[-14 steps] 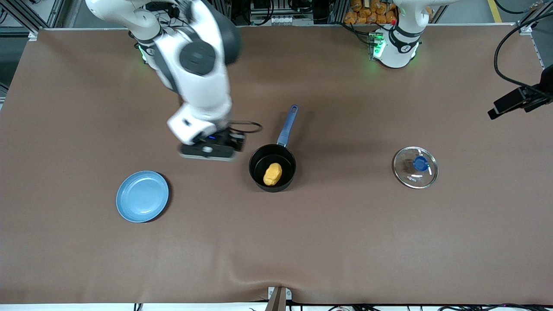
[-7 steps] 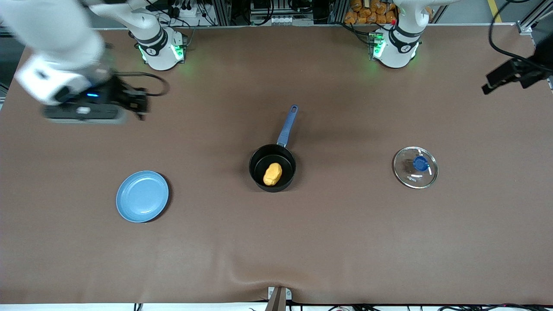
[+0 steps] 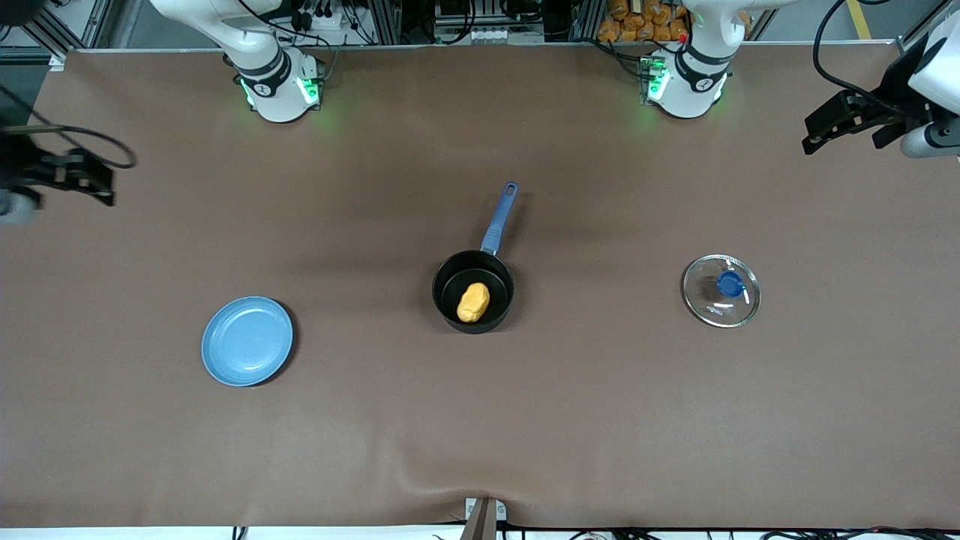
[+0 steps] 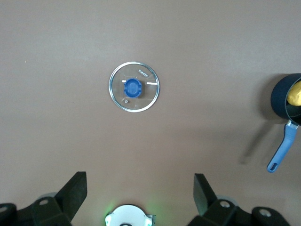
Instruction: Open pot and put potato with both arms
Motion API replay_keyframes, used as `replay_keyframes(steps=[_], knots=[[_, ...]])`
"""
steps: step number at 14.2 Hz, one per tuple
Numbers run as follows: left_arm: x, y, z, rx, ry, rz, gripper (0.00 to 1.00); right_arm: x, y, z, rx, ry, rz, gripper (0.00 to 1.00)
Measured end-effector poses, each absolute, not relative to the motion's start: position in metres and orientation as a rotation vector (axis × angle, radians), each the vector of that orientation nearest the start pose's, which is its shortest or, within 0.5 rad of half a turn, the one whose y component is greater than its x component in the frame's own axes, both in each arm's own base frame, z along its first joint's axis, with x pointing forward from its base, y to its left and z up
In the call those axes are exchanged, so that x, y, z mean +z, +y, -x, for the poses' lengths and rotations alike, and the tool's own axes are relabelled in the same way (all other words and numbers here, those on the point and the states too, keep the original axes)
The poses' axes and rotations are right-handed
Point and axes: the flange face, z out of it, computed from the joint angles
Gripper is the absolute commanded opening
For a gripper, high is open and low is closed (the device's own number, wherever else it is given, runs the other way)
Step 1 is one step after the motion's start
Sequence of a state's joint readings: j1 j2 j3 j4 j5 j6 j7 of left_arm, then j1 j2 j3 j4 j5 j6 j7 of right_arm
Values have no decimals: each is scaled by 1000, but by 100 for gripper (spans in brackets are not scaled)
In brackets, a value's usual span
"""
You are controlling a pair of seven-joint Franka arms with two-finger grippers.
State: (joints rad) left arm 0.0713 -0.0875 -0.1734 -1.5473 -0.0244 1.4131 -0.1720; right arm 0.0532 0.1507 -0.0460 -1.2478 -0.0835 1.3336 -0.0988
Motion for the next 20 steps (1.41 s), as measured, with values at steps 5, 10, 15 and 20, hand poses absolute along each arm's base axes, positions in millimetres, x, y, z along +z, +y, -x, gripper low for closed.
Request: replay_keyframes(steps=[5, 10, 15, 20], knots=[[654, -56, -512, 77, -95, 3137, 100, 674, -44, -570, 67, -50, 3161, 100], [652, -54, -512, 79, -97, 3121, 100, 652, -32, -562, -14, -90, 3158, 100], [655, -54, -512, 58, -96, 3122, 100, 634, -26, -559, -78, -109, 3156, 100], [667, -54, -511, 4, -96, 3127, 100, 653, -16, -557, -208, -105, 3140, 100]])
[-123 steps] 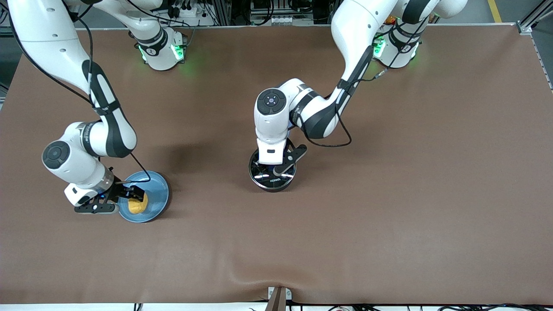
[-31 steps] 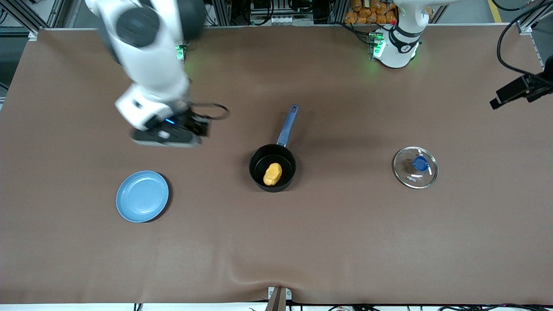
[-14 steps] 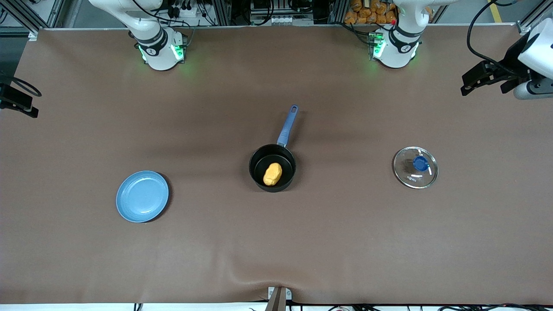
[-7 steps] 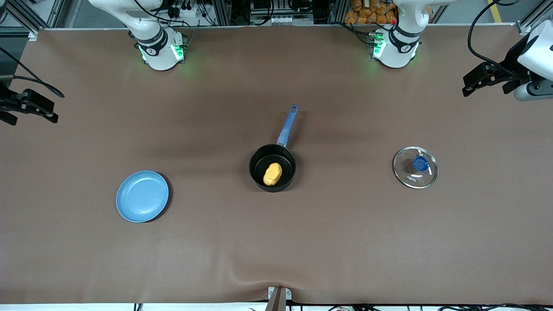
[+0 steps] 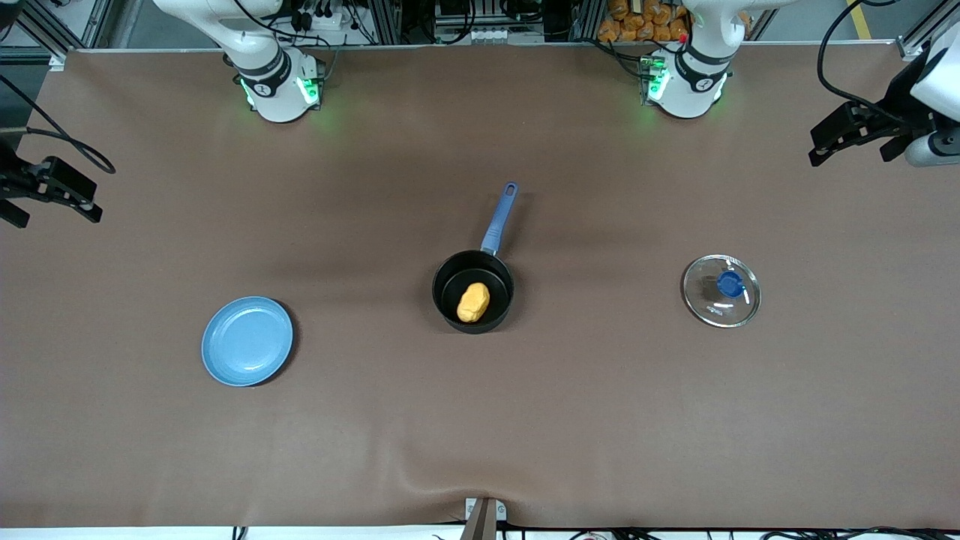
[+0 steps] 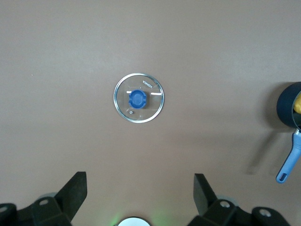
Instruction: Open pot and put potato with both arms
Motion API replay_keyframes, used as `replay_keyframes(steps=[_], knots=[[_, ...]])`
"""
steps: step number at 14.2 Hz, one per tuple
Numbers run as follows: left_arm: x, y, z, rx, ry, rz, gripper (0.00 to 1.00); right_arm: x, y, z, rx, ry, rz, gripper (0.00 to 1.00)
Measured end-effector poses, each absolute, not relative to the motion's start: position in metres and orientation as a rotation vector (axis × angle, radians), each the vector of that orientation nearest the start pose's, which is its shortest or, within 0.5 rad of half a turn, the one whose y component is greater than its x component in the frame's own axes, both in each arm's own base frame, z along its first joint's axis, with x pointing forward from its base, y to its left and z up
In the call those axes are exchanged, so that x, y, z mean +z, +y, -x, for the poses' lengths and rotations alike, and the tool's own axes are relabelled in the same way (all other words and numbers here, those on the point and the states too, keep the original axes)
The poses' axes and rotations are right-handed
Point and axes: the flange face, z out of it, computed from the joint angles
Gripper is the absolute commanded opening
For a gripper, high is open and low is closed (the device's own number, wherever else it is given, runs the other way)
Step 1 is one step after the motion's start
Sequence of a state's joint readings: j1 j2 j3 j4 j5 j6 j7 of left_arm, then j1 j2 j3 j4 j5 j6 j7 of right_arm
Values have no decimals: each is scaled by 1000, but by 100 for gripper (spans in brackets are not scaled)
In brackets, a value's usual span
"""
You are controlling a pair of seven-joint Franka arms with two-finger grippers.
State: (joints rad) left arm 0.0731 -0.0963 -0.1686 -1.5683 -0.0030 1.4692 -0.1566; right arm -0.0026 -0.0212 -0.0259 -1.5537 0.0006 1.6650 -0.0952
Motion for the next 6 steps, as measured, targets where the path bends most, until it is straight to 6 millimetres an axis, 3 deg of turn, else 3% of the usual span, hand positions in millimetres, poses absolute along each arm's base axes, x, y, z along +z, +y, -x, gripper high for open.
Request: replay_keyframes(steps=[6], knots=[[672, -52, -512, -18, -102, 3128, 100, 655, -8, -545, -112, -39, 3135, 100]])
